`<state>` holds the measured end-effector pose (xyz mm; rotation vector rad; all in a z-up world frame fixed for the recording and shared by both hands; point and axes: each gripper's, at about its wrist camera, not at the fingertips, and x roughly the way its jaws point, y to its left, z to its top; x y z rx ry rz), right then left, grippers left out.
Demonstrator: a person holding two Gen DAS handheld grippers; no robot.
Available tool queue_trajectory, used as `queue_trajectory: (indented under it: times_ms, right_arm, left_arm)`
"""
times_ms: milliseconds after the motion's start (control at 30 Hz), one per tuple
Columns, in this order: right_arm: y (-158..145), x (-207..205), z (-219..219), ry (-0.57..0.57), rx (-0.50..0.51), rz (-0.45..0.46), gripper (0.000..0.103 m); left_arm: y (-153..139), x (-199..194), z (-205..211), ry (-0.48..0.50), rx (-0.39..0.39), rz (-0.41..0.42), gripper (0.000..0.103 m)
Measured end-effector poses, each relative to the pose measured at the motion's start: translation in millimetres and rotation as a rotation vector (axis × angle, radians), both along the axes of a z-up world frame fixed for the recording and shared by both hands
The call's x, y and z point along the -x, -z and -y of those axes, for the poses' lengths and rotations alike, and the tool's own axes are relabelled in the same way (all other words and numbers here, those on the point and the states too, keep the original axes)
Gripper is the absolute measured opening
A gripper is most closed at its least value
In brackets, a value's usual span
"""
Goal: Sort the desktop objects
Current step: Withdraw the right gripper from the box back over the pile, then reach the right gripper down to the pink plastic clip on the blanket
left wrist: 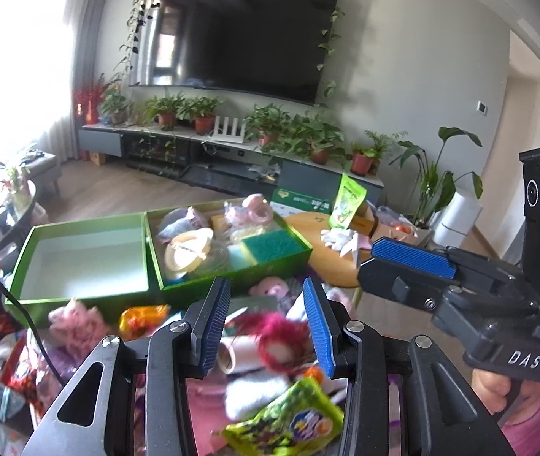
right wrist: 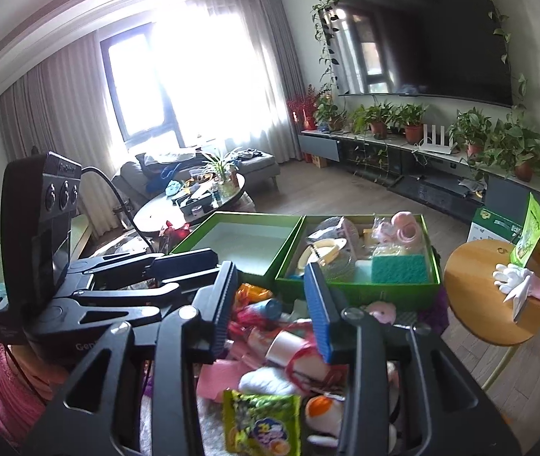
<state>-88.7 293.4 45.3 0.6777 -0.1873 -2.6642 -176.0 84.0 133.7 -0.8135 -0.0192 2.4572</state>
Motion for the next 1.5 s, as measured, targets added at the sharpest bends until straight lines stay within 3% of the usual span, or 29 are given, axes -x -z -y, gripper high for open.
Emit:
queue_trajectory:
  times_ms: [300, 900, 1500]
  right_arm:
    - [30.9, -21.4, 26.4, -0.05, -0.022, 0.057, 0.039]
    - [86.5, -26.8, 74.2, -0.108, -0.027, 0.174, 0.039]
    - [129.2, -13.4, 129.7, -0.201, -0.028, 0.285, 0.04]
  left_arm:
    - [25.5, -38.7, 31.0, -0.046, 0.016, -0.024, 0.041]
    - [85.7, -53.3, 80.8, -0.128, 0.007, 0.087, 0.041]
    - [124.8, -68.0, 169.6, -0.297, -0.032, 0.175, 0.041]
